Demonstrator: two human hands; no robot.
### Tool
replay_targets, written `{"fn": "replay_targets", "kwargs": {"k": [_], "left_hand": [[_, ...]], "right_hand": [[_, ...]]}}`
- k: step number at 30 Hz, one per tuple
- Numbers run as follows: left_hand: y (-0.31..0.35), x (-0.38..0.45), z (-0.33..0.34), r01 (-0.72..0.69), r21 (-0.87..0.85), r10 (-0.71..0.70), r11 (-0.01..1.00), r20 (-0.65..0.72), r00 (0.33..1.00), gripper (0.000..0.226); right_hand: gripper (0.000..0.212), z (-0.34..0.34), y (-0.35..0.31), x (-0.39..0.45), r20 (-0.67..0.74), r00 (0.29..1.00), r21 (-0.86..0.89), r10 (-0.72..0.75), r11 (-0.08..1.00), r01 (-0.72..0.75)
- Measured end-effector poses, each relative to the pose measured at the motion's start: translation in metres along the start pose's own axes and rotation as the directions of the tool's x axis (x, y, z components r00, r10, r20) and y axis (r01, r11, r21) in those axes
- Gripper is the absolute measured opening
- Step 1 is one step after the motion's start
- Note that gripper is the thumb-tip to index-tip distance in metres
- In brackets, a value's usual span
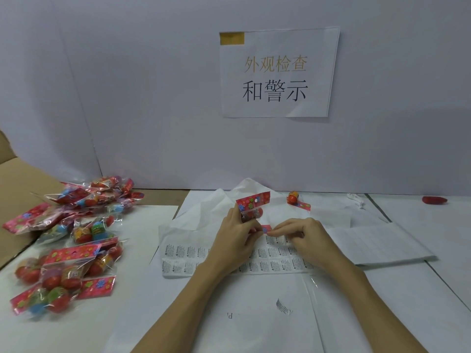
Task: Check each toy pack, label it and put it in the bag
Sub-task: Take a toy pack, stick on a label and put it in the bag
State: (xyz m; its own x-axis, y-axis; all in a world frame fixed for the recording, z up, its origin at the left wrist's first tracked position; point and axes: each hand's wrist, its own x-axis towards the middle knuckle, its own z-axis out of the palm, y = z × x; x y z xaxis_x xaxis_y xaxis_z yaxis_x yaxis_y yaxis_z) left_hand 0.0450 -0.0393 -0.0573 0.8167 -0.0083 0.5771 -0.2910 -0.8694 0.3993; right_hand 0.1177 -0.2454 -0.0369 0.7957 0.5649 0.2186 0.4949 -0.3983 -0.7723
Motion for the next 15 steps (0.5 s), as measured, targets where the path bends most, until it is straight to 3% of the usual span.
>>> {"fn": "replay_targets", "kwargs": {"k": [7,15], "left_hand": [[-0.0007,-0.0001,0.0004,0.002,0.014,-0.002,1.000,0.011,1.000,0.011],[-0.0009,0.0003,0.0021,-0.009,0.011,0.009,1.000,0.025,1.000,0.009]], "right_hand": [[0.062,-0.0018,0.0003,0.0011,0.020,1.000,-0.053,0.002,0.999,-0.001],[0.067,0.0002,0.0029,0.0000,0.014,0.999,0.018,-0.049,0.999,0.049]]}}
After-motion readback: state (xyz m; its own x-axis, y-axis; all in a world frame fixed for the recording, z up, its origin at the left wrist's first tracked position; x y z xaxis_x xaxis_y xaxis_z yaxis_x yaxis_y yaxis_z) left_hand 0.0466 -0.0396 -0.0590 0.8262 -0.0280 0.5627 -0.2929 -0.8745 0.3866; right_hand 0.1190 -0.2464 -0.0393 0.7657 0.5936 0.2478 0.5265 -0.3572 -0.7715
